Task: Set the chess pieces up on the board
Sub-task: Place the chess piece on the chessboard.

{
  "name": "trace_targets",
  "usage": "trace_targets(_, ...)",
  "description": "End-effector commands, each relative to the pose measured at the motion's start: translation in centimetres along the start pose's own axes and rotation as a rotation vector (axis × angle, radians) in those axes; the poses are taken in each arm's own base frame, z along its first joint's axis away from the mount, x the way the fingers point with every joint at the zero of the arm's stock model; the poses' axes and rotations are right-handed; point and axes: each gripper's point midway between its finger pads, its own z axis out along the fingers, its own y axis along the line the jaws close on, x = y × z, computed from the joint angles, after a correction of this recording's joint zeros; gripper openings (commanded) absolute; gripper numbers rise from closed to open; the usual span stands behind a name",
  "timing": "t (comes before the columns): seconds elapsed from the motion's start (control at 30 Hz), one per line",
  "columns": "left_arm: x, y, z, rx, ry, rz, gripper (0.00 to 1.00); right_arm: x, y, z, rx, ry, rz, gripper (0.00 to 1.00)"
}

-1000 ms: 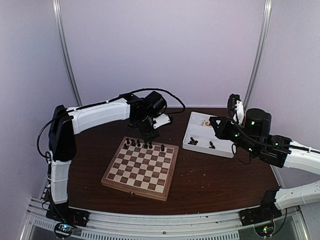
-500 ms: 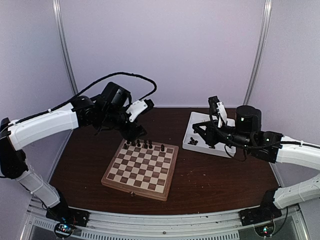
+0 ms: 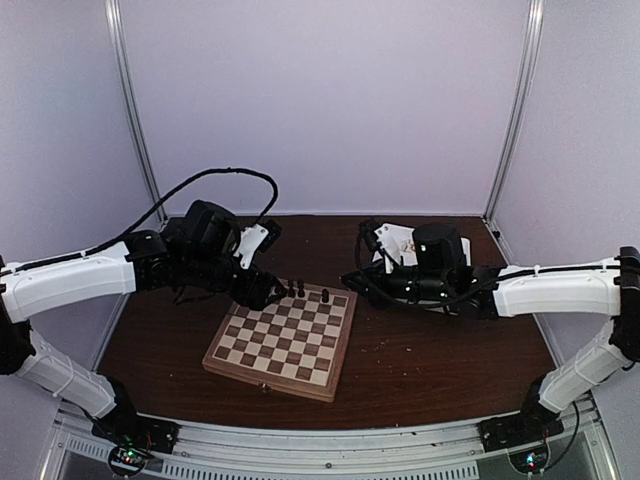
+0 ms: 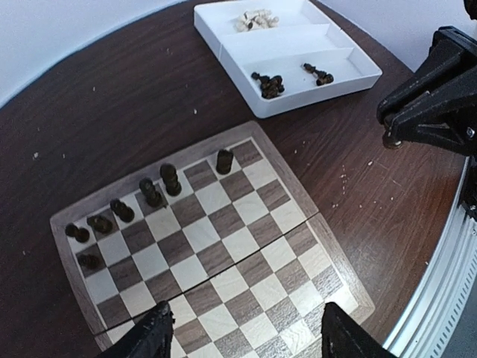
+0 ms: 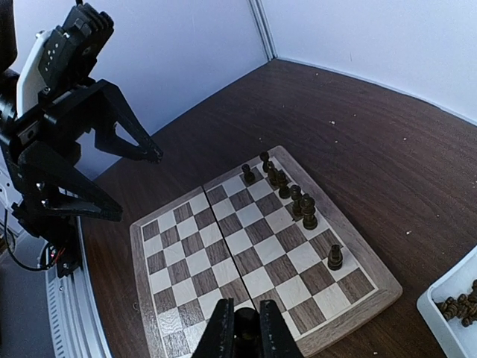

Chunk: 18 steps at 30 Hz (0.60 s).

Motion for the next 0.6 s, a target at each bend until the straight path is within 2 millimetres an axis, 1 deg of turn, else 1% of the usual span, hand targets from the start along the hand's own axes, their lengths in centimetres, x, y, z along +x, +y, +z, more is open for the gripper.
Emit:
trace_targets(0.0, 0.3, 1.4, -0.6, -0.006, -0.032, -0.195, 0.69, -0.6, 2.3, 2.5, -0.068, -0.062, -0.079, 0.03)
trace_targets(0.1, 1.3, 2.2, -1.0, -0.004, -0.014, -0.249, 0.68, 1.1, 2.9, 4.3, -0.058, -0.052, -0.104, 0.03)
trace_targets(0.33, 2.4, 3.0, -2.2, -0.049, -0.028, -0.218, 0.68, 5.5, 3.0, 7.8, -0.031, -0.028, -0.095, 0.03)
trace_targets(0.37, 2.5, 3.1, -2.3, -0.054, -0.028, -0.214, 0.69, 6.5, 3.1, 8.4, -0.027, -0.009, -0.098, 0.03)
trace_targets(0.47, 2.7, 3.2, -2.3, -0.06, -0.023, -0.205, 0.69, 8.2, 3.0, 9.3, -0.011, 0.013, -0.11, 0.04)
trace_targets(0.57, 3.1, 3.3, -2.1, -0.061, -0.01, -0.203, 0.69, 9.5, 2.4, 9.8, 0.014, 0.029, -0.122, 0.04)
